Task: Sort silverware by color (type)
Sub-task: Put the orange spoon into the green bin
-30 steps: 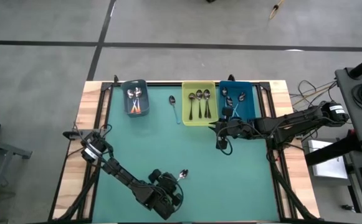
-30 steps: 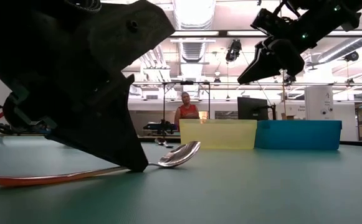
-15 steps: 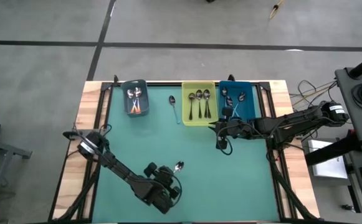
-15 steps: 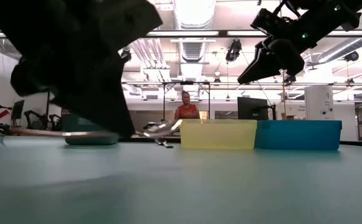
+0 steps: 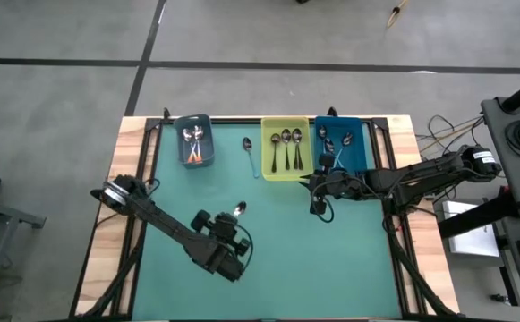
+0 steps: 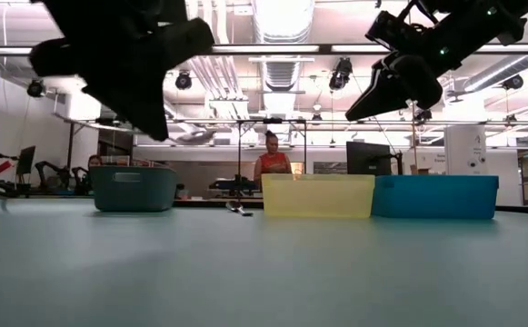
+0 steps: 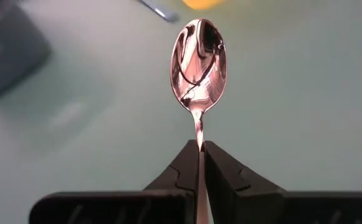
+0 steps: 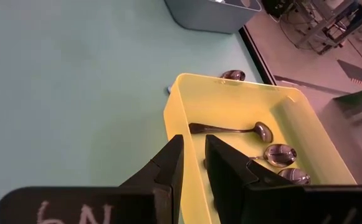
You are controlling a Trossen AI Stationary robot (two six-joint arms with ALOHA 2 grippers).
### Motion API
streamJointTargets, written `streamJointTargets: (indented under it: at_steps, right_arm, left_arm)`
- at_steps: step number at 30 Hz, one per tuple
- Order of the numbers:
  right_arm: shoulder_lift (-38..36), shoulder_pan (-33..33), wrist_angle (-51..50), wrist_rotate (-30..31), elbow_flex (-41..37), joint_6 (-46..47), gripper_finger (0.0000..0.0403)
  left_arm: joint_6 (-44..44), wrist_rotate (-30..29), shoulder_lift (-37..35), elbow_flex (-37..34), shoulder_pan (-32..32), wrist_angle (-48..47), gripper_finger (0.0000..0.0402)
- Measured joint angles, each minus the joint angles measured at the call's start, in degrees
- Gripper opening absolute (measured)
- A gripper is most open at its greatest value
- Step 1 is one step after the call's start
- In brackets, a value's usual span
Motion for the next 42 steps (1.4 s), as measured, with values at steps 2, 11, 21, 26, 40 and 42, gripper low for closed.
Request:
streamJointTargets:
  at_steps: [2,11,21,26,40,42]
  right_arm:
    - [0.0,0.0,0.2,0.0,0.0,0.0,0.0059]
    - [0.0,0.0,0.9,-0.1,0.0,-0.4,0.0059]
    - [0.0,-0.3,2.4,-1.4,0.0,1.7,0.0059]
    - [0.0,-1.7,4.6,-1.4,0.0,5.0,0.0059]
    - [0.0,-16.3,16.3,-19.7,0.0,1.3,0.0058]
    - [0.0,-18.7,17.5,-22.6,0.0,0.9,0.0058]
  left_arm:
    - [0.4,-1.1,-1.8,-1.0,1.3,-1.3,0.0]
    - [11.8,-6.4,-14.3,-7.8,9.4,-0.9,0.0]
    - [25.6,-8.1,-30.3,-20.4,22.1,3.8,0.0]
    - [30.5,-8.8,-39.0,-26.8,27.8,6.4,0.0]
    - [42.3,-8.7,-51.3,-36.4,45.1,17.2,0.0]
    - [45.5,-8.7,-51.2,-36.4,48.3,20.2,0.0]
